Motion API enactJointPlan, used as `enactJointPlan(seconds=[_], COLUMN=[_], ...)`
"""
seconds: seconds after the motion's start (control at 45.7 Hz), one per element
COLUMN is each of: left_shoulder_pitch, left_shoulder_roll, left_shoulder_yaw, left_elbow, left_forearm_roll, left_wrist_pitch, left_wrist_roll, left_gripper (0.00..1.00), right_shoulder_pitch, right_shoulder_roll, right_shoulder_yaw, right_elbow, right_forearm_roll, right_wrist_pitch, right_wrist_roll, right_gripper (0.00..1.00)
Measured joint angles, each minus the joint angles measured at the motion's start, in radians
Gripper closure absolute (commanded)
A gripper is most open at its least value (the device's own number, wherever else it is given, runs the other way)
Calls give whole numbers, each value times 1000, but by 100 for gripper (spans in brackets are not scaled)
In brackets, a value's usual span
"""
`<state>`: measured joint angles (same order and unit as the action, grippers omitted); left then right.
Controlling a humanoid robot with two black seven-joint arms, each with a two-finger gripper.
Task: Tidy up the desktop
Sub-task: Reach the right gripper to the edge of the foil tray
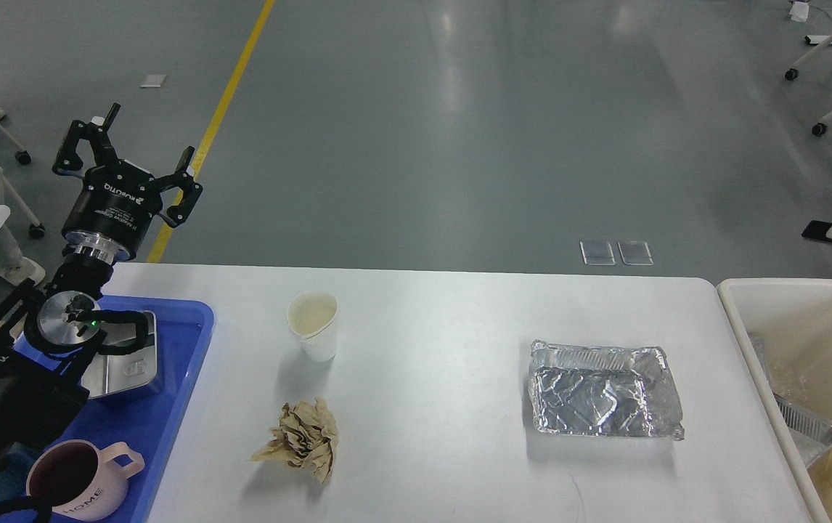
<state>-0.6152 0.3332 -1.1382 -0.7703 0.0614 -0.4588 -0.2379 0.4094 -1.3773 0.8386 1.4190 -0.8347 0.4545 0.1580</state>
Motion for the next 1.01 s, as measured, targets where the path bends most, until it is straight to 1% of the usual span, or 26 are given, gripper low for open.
enactJointPlan(seconds=[0.088, 0.241, 0.394, 0.46, 0.635, 0.832, 1.007], left_shoulder_pitch=[0, -1, -4, -8, -9, -9, -8], left_shoulder_roll=[-2, -5, -2, 1, 1, 5, 12], left_shoulder_yaw=[0, 1, 38, 63, 73, 77, 85], left_elbow=[0, 0, 0, 0, 0, 0, 0], left_forearm_roll=[0, 2, 4, 4, 8, 12, 12], left_wrist_pitch=[0, 0, 4, 13, 20, 22, 32], left_wrist_roll=[0, 0, 0, 0, 0, 0, 0], left_gripper=[2, 2, 2, 2, 2, 2, 2], right_shoulder_pitch=[-6, -21, -29, -30, -28, -20, 9], right_shoulder_roll=[-15, -18, 31, 81, 230, 438, 572], right_shoulder_yaw=[-4, -12, -40, -65, -122, -183, -265], right_elbow=[6, 6, -4, -24, -93, -237, -357], right_forearm_roll=[-40, -186, -271, -320, -398, -492, -589], right_wrist_pitch=[-15, -39, -48, -61, -107, -183, -259], right_wrist_roll=[0, -1, -9, -11, -13, -12, -9], right_gripper=[0, 0, 0, 0, 0, 0, 0])
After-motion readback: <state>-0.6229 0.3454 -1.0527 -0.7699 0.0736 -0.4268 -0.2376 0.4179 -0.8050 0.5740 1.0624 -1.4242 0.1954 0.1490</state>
